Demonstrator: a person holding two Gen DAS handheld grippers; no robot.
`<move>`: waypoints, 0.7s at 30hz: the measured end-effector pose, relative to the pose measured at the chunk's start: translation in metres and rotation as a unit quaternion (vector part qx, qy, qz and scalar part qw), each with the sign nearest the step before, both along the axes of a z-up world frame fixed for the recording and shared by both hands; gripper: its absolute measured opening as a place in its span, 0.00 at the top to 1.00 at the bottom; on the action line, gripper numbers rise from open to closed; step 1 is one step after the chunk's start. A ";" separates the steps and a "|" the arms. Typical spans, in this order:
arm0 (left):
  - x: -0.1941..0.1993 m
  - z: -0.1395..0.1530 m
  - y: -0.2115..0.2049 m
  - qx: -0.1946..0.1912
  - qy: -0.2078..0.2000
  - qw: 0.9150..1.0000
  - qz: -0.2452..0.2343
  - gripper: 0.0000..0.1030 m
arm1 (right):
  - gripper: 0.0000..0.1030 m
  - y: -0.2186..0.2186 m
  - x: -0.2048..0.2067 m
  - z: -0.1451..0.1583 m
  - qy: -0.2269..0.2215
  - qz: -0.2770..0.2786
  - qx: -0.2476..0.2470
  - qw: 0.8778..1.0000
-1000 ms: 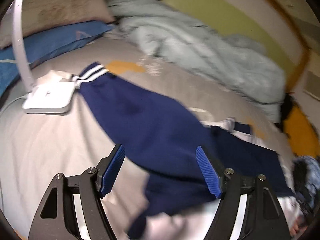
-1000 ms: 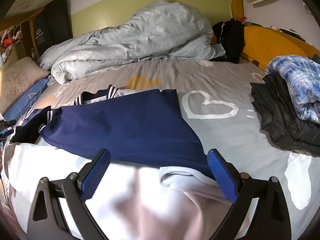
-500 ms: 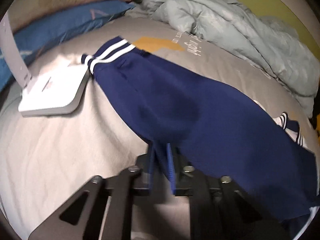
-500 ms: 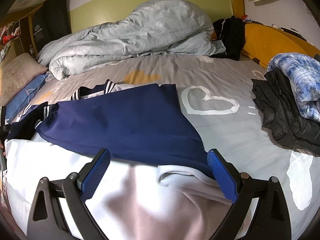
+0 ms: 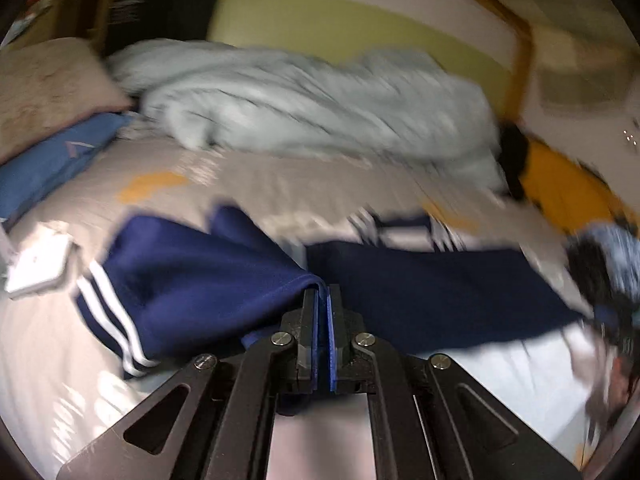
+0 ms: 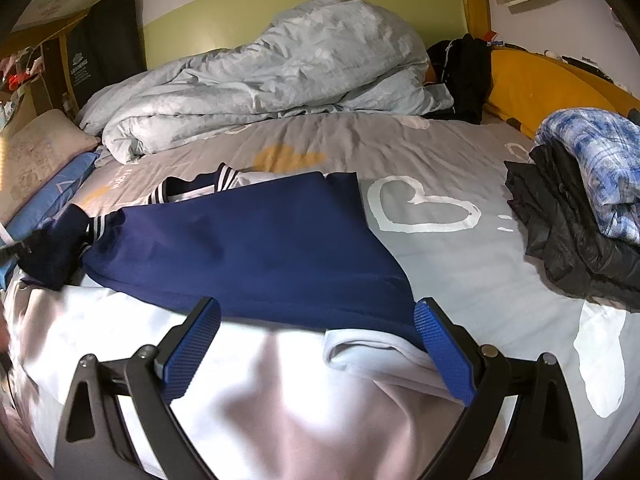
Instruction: Fold large clothes
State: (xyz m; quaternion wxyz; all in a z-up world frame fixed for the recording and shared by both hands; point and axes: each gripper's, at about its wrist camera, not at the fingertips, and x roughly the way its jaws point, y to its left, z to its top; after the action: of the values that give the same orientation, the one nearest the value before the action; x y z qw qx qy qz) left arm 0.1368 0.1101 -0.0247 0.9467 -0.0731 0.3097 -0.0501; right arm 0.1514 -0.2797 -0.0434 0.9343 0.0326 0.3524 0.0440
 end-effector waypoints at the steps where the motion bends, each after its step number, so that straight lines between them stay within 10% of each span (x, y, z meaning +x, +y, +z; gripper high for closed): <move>1: -0.003 -0.006 -0.013 -0.001 0.007 1.000 -0.019 0.98 | 0.06 0.000 -0.002 0.001 -0.003 0.001 0.001 1.000; 12: -0.031 -0.041 -0.106 0.026 0.064 0.990 -0.120 0.95 | 0.06 -0.003 -0.005 0.005 -0.003 -0.001 0.008 1.000; 21: -0.072 -0.022 -0.099 -0.007 0.035 0.994 -0.103 0.59 | 0.06 -0.006 -0.006 0.009 -0.008 0.001 0.017 1.000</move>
State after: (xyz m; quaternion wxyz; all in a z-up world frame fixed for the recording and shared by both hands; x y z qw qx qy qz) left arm 0.0644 0.0108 -0.0464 0.9244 -0.0492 0.3485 -0.1469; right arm 0.1450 -0.2858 -0.0348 0.9364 0.0480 0.3437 0.0516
